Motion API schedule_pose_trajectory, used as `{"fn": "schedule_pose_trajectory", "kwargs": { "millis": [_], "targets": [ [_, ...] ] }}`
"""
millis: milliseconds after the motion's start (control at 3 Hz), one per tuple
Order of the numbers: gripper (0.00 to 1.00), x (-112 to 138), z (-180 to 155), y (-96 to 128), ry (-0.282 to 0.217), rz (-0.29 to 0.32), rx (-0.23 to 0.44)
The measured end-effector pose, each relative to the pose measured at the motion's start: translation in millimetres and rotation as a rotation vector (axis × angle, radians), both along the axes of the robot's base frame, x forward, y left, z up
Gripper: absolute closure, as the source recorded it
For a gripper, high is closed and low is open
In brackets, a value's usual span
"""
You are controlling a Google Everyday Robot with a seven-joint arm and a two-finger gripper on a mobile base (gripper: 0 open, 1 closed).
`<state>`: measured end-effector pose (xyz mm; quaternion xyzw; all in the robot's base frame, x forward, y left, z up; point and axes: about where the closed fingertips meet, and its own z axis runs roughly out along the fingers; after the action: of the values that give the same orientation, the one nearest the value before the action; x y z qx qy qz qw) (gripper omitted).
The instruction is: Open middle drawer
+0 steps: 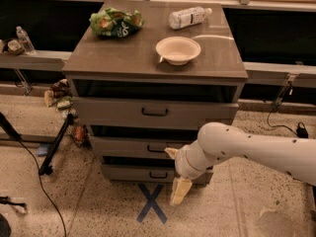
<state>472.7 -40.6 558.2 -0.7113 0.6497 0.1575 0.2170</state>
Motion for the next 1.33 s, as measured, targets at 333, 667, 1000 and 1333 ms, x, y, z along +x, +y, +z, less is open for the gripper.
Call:
{"fn": "schedule_pose_trajectory", "kwargs": {
  "millis": [333,667,1000,1333],
  "targets": [
    [0.00,10.3,-2.7,-17.0,-0.017,-0.031,-0.056],
    [0.00,45.2,-5.1,-59.9,-0.085,-0.073,-0.230],
    [0.00,65.3,-17.2,-87.8,-0.118,-0.092,-0.320],
    [0.00,85.7,-40.5,-105.6,-0.139,-0.112,-0.341]
  ]
}}
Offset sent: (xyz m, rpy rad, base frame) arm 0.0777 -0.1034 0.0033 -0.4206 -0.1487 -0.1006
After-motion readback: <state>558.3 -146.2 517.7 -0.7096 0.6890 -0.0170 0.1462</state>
